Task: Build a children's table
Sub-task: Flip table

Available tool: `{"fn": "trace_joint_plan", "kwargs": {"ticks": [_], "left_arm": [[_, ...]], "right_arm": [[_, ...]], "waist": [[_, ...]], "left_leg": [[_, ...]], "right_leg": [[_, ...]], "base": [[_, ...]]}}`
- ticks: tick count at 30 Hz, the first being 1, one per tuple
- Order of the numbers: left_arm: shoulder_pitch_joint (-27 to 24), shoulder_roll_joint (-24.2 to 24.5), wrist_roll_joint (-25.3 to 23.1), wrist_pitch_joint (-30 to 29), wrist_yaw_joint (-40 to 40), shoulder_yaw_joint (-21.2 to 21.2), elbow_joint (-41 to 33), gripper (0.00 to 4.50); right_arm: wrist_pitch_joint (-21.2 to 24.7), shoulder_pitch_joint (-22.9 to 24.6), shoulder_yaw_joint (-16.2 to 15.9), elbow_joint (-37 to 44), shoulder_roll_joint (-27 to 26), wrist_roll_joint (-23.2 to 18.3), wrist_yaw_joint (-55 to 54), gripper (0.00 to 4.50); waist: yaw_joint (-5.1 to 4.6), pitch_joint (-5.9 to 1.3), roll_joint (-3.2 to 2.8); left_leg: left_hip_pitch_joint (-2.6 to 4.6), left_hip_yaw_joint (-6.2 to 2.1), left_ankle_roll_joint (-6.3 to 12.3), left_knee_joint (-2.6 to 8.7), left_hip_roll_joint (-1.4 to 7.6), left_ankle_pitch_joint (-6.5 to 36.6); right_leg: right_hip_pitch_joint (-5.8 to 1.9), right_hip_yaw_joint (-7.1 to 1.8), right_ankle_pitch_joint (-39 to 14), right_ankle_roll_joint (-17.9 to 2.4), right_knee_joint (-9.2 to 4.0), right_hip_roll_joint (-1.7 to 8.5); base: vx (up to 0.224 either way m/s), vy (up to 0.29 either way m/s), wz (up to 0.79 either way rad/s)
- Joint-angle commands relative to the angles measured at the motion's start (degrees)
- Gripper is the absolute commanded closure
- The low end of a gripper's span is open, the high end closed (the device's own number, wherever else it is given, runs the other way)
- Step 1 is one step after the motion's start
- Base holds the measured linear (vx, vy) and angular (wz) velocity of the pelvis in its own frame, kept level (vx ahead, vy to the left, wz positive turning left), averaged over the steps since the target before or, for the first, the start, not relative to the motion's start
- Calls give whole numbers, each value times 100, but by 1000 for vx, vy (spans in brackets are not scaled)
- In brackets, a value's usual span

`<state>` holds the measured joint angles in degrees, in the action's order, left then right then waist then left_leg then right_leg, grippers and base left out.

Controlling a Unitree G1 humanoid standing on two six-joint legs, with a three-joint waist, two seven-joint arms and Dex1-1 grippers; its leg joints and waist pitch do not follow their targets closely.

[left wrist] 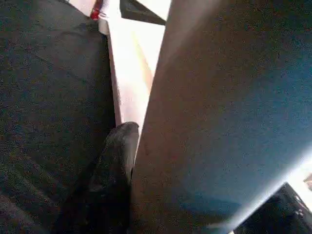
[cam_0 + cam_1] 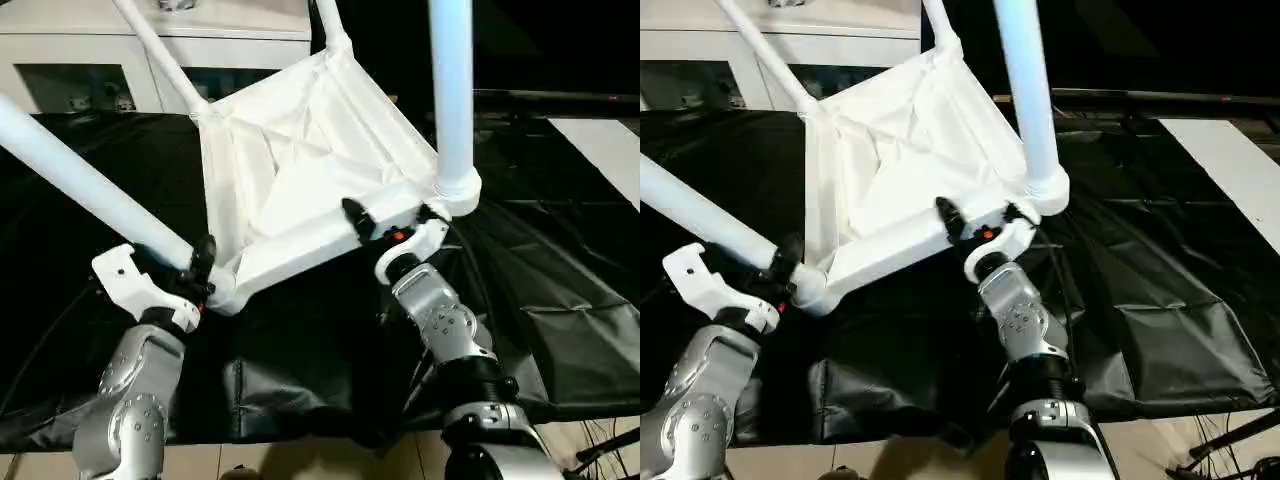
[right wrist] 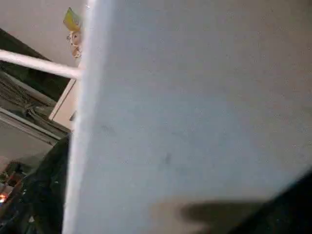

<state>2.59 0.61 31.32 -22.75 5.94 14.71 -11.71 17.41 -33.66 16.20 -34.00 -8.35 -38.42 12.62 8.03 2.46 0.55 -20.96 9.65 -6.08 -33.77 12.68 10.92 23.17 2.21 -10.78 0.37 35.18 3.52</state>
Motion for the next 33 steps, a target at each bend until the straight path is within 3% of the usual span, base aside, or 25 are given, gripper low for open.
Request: {"fn": "trace_joint_plan", "kwargs": {"ticks": [1,7,8,11,12,18,21,25,27,31,32,33], "left_arm": [[-92,-157,364,-143,372,-295,-146,227],[-169,-50,279,-166,538,-479,-212,227],[-169,-50,279,-166,538,-479,-212,227],[-190,-46,263,-169,545,-486,-231,227],[-198,-54,255,-167,536,-472,-238,227],[-173,-114,313,-126,486,-369,-193,227],[-152,-166,426,-112,449,-282,-178,157],[-93,-346,1025,-54,413,167,-182,121],[-147,-467,1703,71,622,538,-284,109],[-290,-463,2413,121,1002,843,-491,59],[-351,-427,2608,140,1172,935,-568,48],[-351,-427,2608,140,1172,935,-568,38]], "right_arm": [[-44,-331,170,-186,-493,-52,-138,0],[-161,-438,187,-401,-478,-115,-53,0],[-161,-438,187,-401,-478,-115,-53,28],[-205,-466,195,-481,-461,-138,-14,40],[-222,-464,183,-501,-446,-126,-7,69],[-271,-470,183,-543,-436,-125,-4,112],[-307,-501,196,-594,-425,-123,-4,142],[-363,-544,236,-632,-392,-150,-35,171],[-372,-549,269,-601,-343,-181,-60,177],[-383,-520,299,-551,-281,-189,-90,202],[-392,-506,304,-529,-261,-189,-93,209],[-392,-506,304,-529,-261,-189,-93,213]], "waist": [[-36,-351,27],[-33,-348,24],[-38,-354,25],[-37,-352,18],[-38,-354,17],[-41,-353,9],[-42,-357,20],[-48,-367,24],[-56,-380,72],[-99,-359,89],[-119,-355,70],[-146,-348,76]], "left_leg": [[26,46,-124,387,-3,731],[28,51,-107,387,-3,748],[27,47,-107,388,1,760],[27,48,-105,387,2,753],[27,48,-102,383,1,737],[27,50,-90,382,-1,734],[27,51,-85,379,1,723],[28,60,-138,363,-4,690],[-5,59,-82,350,-24,576],[0,69,-22,352,-25,639],[10,65,-23,361,-14,685],[3,64,-28,366,-14,714]], "right_leg": [[-259,-172,-572,-605,-319,301],[-250,-175,-646,-599,-329,298],[-253,-170,-666,-606,-323,303],[-252,-172,-659,-613,-326,300],[-252,-172,-625,-620,-322,297],[-254,-170,-602,-661,-318,296],[-254,-171,-603,-669,-318,298],[-252,-173,-477,-772,-298,295],[-291,-170,-234,-798,-260,291],[-273,-172,-374,-819,-280,288],[-260,-169,-456,-804,-291,282],[-263,-167,-496,-787,-298,278]], "base": [[0,0,0],[0,0,0],[0,0,0],[0,0,0],[0,0,0],[0,0,0],[0,0,0],[0,0,0],[0,0,0],[0,0,0],[0,0,0],[0,0,0]]}}
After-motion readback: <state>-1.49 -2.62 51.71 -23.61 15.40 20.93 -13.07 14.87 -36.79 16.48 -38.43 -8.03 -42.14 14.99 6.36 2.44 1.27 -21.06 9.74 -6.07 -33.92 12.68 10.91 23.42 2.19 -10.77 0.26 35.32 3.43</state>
